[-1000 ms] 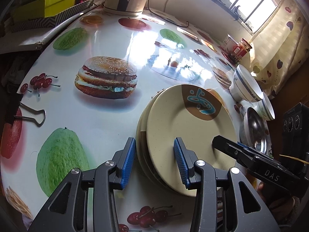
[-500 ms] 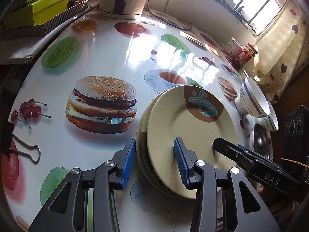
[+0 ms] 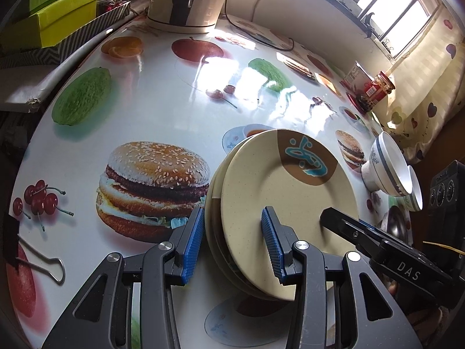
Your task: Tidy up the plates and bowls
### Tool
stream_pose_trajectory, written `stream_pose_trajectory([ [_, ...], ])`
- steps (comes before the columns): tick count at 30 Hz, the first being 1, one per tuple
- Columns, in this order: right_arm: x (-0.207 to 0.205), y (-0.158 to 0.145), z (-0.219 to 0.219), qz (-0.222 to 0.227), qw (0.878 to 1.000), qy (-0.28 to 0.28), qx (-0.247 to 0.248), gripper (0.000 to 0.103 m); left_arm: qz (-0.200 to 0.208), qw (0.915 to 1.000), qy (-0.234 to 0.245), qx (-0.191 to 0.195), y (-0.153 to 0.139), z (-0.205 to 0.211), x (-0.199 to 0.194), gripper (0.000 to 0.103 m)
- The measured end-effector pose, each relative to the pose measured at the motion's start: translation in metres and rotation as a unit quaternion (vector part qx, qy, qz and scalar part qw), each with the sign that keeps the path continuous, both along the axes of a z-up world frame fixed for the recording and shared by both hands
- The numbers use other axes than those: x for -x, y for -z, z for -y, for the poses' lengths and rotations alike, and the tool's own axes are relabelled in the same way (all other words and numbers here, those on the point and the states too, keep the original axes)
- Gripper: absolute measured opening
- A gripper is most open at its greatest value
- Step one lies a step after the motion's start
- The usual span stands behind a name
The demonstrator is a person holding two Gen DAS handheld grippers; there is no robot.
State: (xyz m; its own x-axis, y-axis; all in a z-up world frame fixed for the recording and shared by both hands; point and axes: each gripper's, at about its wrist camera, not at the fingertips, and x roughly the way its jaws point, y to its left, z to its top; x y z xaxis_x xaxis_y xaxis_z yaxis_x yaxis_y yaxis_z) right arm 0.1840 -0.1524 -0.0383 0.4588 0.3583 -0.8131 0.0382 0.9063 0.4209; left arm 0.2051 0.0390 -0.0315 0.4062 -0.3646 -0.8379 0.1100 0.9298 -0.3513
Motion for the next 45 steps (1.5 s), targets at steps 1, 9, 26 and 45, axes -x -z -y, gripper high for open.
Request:
stream_pose_trajectory([
  [1, -0.001, 0.000, -0.001, 0.001, 1.000, 0.000, 0.001, 0.044, -0.001, 1.0000, 0.000, 0.001, 0.000, 0.000, 0.000, 0.042],
  [9, -0.002, -0.002, -0.002, 0.011, 1.000, -0.001, 0.014, 0.045, -0.003, 1.0000, -0.004, 0.002, -0.001, -0.001, 0.000, 0.042],
  [26, 0.017, -0.027, 0.003, 0.051, 0.997, 0.002, 0.064, 0.045, 0.046, 0.9975, -0.016, -0.052, -0.033, 0.003, 0.023, 0.042],
  [45, 0.079, -0.071, 0.051, 0.104, 0.987, 0.053, 0.108, 0.058, 0.143, 0.9827, 0.047, -0.108, -0.073, 0.081, 0.071, 0.042],
])
